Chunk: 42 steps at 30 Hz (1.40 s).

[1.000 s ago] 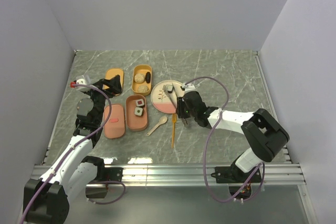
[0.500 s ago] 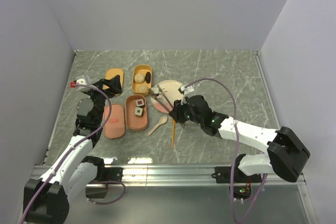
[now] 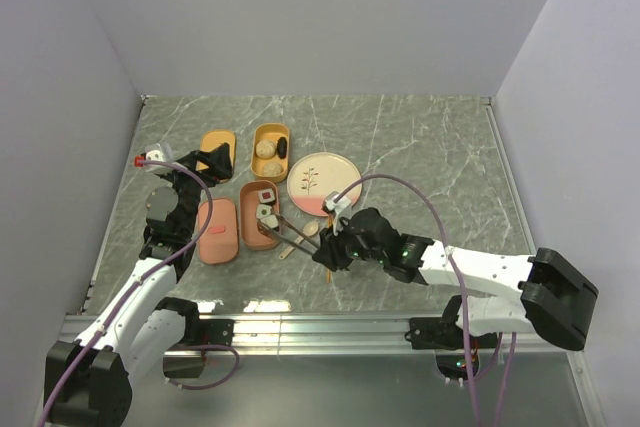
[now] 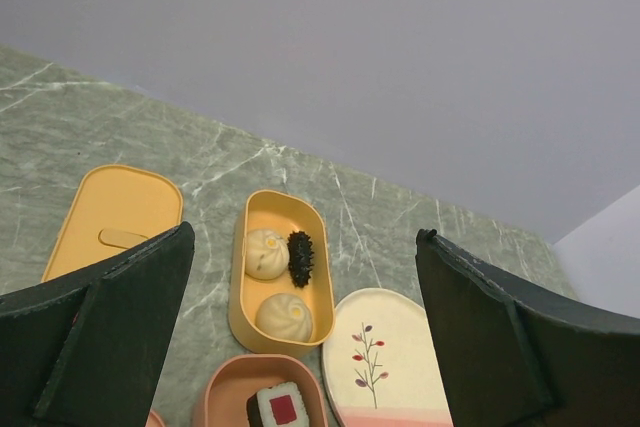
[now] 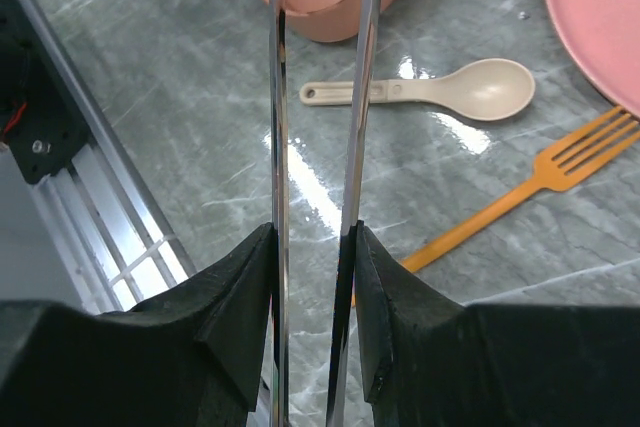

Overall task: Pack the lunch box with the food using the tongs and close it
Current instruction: Place the food into the lunch box

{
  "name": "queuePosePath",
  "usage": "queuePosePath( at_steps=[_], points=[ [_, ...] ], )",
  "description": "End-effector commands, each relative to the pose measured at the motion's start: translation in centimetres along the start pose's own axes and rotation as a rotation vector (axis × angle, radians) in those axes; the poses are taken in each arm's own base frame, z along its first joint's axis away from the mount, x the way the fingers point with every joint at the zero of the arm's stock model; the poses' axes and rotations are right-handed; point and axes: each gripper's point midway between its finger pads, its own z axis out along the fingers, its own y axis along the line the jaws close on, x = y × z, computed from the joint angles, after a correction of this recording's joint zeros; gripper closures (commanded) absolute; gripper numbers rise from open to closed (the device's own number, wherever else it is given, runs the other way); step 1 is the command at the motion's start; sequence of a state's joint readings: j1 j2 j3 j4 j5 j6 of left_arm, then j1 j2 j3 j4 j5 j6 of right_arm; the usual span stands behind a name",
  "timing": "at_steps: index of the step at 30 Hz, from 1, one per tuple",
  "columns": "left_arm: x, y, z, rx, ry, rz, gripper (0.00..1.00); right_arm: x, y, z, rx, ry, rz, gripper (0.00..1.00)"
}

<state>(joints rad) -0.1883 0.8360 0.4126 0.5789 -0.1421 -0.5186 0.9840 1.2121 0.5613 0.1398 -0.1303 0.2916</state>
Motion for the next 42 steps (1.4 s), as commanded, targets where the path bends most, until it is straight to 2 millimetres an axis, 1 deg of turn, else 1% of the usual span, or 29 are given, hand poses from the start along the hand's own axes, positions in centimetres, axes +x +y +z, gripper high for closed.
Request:
queuePosePath(
  at_steps=[1, 8, 16, 19, 20, 24, 27, 35, 42],
  points=[
    [-0.6, -0.7, 0.0, 0.035, -0.022, -0.019, 0.01, -2.2, 1.7, 0.1, -0.054, -0.067, -0.043, 0.75],
    [-0.6, -0.6, 0.0, 0.032, -0.024, -0.018, 0.01, -1.7, 2.1, 1.0, -0.068, -0.023, -0.064, 0.75],
    [-0.6, -0.6, 0.0, 0.031, -0.024, -0.018, 0.01, -1.7, 2.4, 0.9, -0.075, -0.025, -0.071, 0.74],
    [-0.6, -0.6, 0.0, 0.032, -0.024, -0.018, 0.01, -1.6, 2.2, 1.1, -0.065, -0.014, -0.072, 0.73],
    [-0.6, -0.6, 0.0, 0.032, -0.024, -0.018, 0.01, -1.5, 2.1, 1.1, -0.063, -0.01, -0.071, 0.72],
    [-0.7, -0.7, 0.0, 0.033, -0.025, -0.016, 0.01, -1.4, 2.0, 1.3, -0.058, -0.004, -0.071, 0.61],
    [-0.7, -0.7, -0.1, 0.034, -0.026, -0.017, 0.0, -1.6, 2.1, 1.3, -0.059, -0.008, -0.074, 0.56],
    [-0.8, -0.7, 0.0, 0.035, -0.029, -0.017, 0.01, -1.5, 1.9, 1.4, -0.052, -0.006, -0.077, 0.49],
    [-0.8, -0.8, 0.0, 0.036, -0.028, -0.017, 0.01, -1.4, 1.8, 1.5, -0.05, 0.0, -0.08, 0.46]
  ],
)
